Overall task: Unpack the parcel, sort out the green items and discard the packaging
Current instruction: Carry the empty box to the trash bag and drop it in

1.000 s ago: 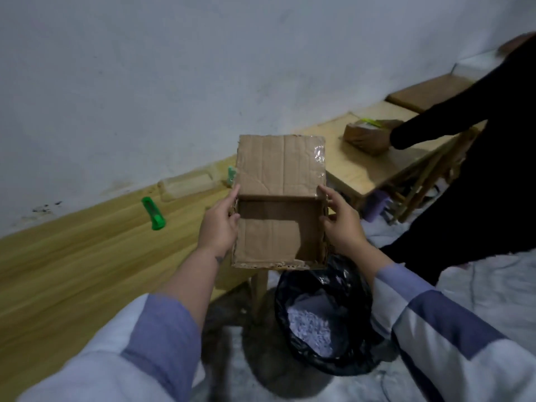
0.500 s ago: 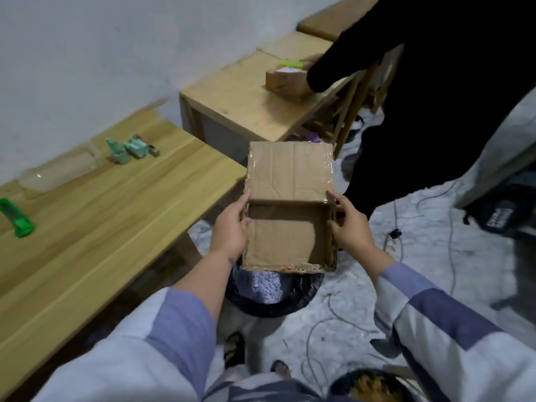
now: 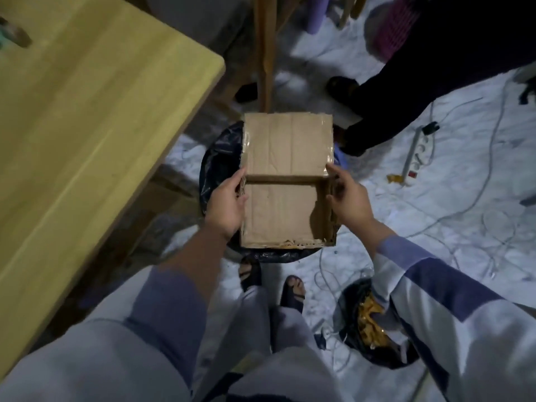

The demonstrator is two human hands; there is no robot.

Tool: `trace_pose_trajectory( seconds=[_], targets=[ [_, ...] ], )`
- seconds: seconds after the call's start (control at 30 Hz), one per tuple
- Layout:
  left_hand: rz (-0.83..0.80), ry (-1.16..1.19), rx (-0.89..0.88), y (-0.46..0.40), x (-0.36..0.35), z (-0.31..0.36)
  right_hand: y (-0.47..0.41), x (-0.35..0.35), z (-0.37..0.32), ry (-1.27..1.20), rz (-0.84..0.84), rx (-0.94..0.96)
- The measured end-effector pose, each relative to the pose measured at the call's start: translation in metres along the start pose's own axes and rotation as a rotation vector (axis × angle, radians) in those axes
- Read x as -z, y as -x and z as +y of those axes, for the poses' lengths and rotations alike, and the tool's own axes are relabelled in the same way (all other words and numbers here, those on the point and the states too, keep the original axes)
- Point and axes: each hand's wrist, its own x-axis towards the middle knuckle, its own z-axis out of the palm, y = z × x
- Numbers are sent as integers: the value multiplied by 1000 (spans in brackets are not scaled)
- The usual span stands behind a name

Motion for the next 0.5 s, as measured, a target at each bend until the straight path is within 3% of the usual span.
trace_pose_trajectory(
  seconds=[0.13,0.3,0.5],
  targets=[
    [-34,-73,27,-33,-21,-43,-33,-47,23,-6,-72,-70],
    [-247,-150,194,-43,-34,-64,-41,-75,30,27,-169,-157],
    [-263,-188,126,-27,-18,-44,-27,-60,2,48,-209,-127]
  ],
)
